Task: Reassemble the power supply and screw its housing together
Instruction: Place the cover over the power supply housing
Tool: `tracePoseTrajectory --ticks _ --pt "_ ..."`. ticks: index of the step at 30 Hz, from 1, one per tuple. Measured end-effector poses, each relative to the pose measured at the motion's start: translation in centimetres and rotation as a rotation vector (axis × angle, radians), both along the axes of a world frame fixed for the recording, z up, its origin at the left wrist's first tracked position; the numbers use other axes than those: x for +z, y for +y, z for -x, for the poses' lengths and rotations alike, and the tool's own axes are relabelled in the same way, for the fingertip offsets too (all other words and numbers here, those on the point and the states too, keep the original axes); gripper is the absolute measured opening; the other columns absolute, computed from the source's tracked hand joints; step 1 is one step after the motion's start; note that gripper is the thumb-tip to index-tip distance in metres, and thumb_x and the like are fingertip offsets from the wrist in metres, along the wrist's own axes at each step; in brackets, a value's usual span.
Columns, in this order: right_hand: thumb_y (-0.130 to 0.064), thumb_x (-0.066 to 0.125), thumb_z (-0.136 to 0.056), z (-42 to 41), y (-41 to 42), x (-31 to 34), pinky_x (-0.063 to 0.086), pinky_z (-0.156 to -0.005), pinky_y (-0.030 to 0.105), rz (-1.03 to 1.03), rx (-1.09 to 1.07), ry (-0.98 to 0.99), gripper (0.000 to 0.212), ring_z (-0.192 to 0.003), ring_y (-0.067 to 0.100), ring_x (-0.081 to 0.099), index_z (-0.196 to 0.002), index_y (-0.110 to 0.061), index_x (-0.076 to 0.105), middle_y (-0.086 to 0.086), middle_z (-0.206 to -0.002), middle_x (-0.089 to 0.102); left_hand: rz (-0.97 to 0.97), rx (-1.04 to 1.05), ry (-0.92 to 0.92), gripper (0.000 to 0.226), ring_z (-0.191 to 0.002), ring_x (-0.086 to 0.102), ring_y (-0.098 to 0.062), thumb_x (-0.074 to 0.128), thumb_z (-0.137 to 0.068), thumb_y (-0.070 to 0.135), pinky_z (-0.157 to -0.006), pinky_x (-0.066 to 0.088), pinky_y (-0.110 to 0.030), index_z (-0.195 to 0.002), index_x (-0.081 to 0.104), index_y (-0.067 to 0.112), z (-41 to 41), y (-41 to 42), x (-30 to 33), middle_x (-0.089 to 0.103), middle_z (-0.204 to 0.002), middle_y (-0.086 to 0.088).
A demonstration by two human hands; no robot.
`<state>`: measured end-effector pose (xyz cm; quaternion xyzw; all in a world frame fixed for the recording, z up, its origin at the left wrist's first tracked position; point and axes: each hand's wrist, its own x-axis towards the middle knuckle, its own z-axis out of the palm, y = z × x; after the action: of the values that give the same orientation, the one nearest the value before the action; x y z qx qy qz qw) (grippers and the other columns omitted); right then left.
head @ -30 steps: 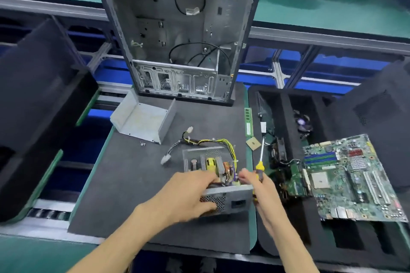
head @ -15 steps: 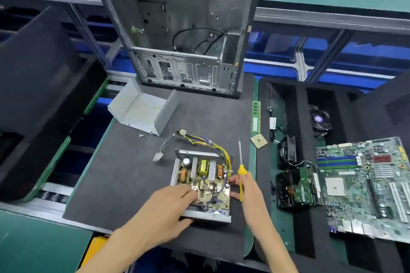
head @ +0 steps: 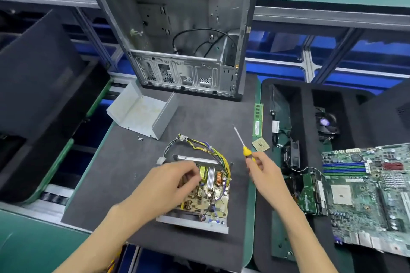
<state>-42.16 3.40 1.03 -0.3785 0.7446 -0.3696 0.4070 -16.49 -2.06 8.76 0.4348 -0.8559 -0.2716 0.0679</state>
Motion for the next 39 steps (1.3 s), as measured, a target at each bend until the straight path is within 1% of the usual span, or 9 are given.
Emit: tracePoseTrajectory --ticks 2,10,16,21,24,28,31,35,39 --pt "-0.025 0.060 -0.100 0.1 -2.2 0.4 0.041 -0.064 0.013 0.084 0.044 0.142 0.009 -0.072 -0.001 0.054 -0.095 -0.032 0.063 -0.002 -0.083 0.063 0.019 0.058 0.077 0.006 -0.081 0.059 0.005 0.060 -0.096 0.031 -0.070 0.046 -0.018 -0.092 0.062 0.034 1.0 -1.1 0.2 0.065 -0.085 0.022" --pt "-0.024 0.066 -0.095 -1.2 -11.4 -0.2 0.044 -0.088 0.038 0.205 0.159 0.437 0.016 -0.107 0.024 0.049 -0.111 -0.025 0.070 -0.006 -0.099 0.051 0.111 0.106 0.105 0.026 -0.114 0.051 -0.009 0.062 -0.096 0.020 -0.100 0.042 -0.034 -0.121 0.061 0.024 3.3 -3.2 -1.4 0.059 -0.118 0.012" --pt "-0.037 0.066 -0.094 -2.0 -15.4 -2.3 0.032 -0.098 0.043 0.069 0.238 0.583 0.024 -0.119 0.028 0.042 -0.117 -0.031 0.068 0.003 -0.117 0.055 0.084 0.098 0.064 0.029 -0.122 0.048 -0.009 0.060 -0.097 0.019 -0.105 0.037 -0.036 -0.125 0.063 0.024 3.6 -3.9 -2.3 0.059 -0.124 0.011" --pt "-0.044 0.070 -0.091 -1.5 -14.7 -4.1 0.027 -0.095 0.038 0.145 0.247 0.583 0.028 -0.115 0.024 0.042 -0.117 -0.034 0.067 -0.001 -0.115 0.052 0.012 0.117 0.088 0.029 -0.118 0.052 -0.004 0.054 -0.102 0.022 -0.101 0.045 -0.033 -0.129 0.062 0.027 3.0 -3.5 -3.1 0.060 -0.125 0.015" --pt "-0.044 0.064 -0.096 -0.9 -14.6 -4.3 0.024 -0.094 0.033 0.160 0.268 0.528 0.026 -0.118 0.023 0.041 -0.119 -0.034 0.068 -0.003 -0.116 0.052 0.021 0.057 0.083 0.039 -0.125 0.048 -0.001 0.052 -0.101 0.017 -0.105 0.043 -0.026 -0.137 0.056 0.031 2.8 -3.5 -3.1 0.056 -0.133 0.018" --pt "-0.031 0.056 -0.102 -0.3 -14.2 -4.0 0.025 -0.103 0.034 0.160 0.270 0.390 0.028 -0.127 0.023 0.042 -0.127 -0.025 0.067 -0.001 -0.128 0.057 0.066 -0.093 0.013 0.057 -0.141 0.034 -0.006 0.049 -0.094 0.006 -0.114 0.014 -0.014 -0.148 0.047 0.027 3.9 -3.7 -2.8 0.050 -0.147 0.011" --pt "-0.025 0.052 -0.105 -0.1 -13.0 -3.1 0.032 -0.113 0.038 0.183 0.259 0.265 0.031 -0.131 0.018 0.042 -0.133 -0.019 0.062 0.000 -0.135 0.058 0.084 -0.132 -0.004 0.054 -0.130 0.041 -0.012 0.053 -0.092 0.010 -0.112 0.025 -0.021 -0.144 0.050 0.026 4.6 -4.2 -2.4 0.056 -0.136 0.006" --pt "-0.020 0.050 -0.106 -0.9 -9.8 -1.7 0.044 -0.100 0.027 0.303 0.085 0.137 0.025 -0.115 0.007 0.051 -0.124 -0.021 0.067 -0.008 -0.119 0.064 0.171 -0.187 -0.018 0.029 -0.101 0.042 -0.014 0.062 -0.093 0.025 -0.092 0.040 -0.031 -0.122 0.064 0.028 4.4 -4.5 -2.0 0.051 -0.101 0.006" --pt "-0.020 0.049 -0.105 -2.8 -5.0 -0.5 0.053 -0.090 0.028 0.366 -0.071 -0.155 0.024 -0.102 0.005 0.065 -0.104 -0.024 0.073 -0.013 -0.103 0.073 0.140 -0.233 -0.073 0.017 -0.105 0.044 -0.015 0.061 -0.098 0.034 -0.096 0.038 -0.034 -0.113 0.060 0.028 4.0 -4.9 -2.0 0.053 -0.106 0.007"
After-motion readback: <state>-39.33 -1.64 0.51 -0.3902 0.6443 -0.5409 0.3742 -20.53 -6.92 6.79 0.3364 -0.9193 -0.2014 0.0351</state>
